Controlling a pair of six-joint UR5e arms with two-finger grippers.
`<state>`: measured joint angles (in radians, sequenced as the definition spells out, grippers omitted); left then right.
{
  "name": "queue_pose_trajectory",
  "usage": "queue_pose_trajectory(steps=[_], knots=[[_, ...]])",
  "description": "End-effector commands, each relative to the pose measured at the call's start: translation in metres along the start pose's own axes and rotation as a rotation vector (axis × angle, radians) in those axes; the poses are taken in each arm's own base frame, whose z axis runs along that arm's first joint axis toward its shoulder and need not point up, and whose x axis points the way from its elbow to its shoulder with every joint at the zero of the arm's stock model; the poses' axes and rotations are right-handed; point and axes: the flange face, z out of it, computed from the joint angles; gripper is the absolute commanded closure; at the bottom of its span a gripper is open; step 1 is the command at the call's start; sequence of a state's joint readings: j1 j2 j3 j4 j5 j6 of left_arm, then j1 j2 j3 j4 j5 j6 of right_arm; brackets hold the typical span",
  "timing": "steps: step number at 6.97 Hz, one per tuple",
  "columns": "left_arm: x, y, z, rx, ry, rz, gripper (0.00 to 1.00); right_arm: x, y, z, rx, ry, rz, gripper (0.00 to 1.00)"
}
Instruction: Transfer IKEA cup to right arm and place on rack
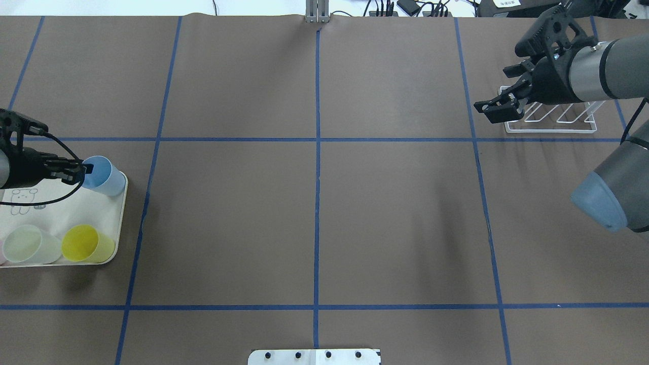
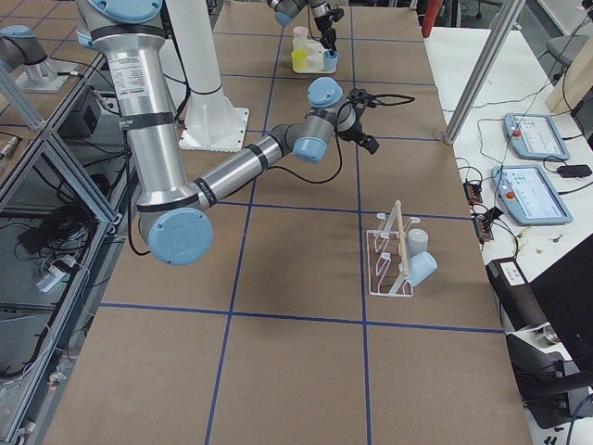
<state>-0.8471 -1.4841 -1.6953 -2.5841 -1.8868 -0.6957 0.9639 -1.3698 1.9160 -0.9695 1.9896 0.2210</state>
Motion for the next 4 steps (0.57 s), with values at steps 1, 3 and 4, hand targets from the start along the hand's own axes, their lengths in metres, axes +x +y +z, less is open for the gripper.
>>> queue_pose_trajectory(steps=[1,3,4], knots=[[-0.001,0.001,-0.001,0.0,0.0,-0.003,1.0,-0.002,-0.001,0.0,0.01,-0.005,-0.008,0.0],[0.007,-0.009,-0.015,0.022,0.023,0.01,1.0,0.001,0.006,0.013,0.025,-0.015,-0.021,0.0],[0.008,-0.02,-0.029,0.052,0.023,0.009,1.0,0.0,0.009,0.019,0.035,-0.024,-0.03,0.0]])
